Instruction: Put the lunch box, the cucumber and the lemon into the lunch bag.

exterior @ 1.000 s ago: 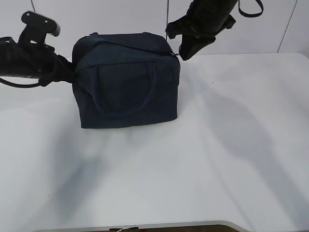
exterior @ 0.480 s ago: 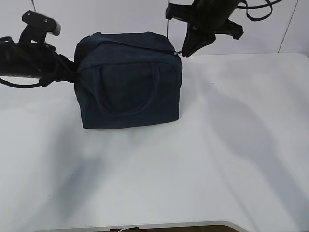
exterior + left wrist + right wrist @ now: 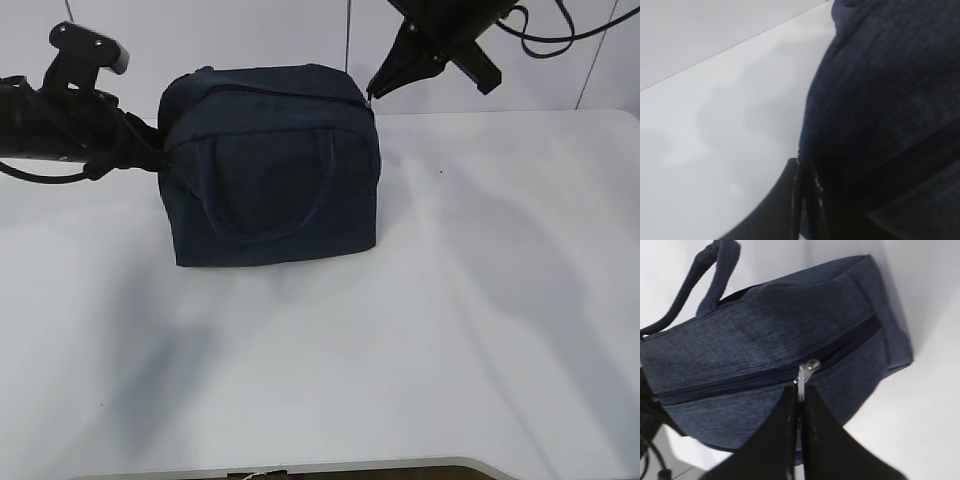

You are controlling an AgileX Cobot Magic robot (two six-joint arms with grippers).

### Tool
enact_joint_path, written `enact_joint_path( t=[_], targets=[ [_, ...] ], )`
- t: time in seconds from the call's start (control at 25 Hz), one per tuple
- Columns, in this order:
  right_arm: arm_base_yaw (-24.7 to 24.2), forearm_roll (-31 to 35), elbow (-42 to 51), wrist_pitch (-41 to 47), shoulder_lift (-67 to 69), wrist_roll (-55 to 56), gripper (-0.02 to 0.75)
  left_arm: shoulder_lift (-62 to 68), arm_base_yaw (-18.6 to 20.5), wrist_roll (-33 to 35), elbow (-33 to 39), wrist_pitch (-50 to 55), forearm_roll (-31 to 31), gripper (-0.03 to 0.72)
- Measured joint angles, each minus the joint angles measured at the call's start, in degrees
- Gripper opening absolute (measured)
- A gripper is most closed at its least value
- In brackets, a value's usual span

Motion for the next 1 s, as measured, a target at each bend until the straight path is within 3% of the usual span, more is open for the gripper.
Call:
enact_joint_path(
  t=[0.36, 0.68, 1.0],
  targets=[
    [-2.5, 13.2, 0.0, -0.3, 3.7, -0.3, 0.005, 0.0, 0.0, 0.0, 0.0, 0.0, 0.0, -0.023],
    [-6.6, 13.0, 0.0, -0.3, 4.0, -3.2, 0.005, 0.0, 0.0, 0.0, 0.0, 0.1, 0.0, -0.023],
    [-6.8, 12.0, 0.0, -0.3, 5.5, -5.5, 0.005, 0.0, 0.0, 0.0, 0.0, 0.3, 0.0, -0.023]
  ],
)
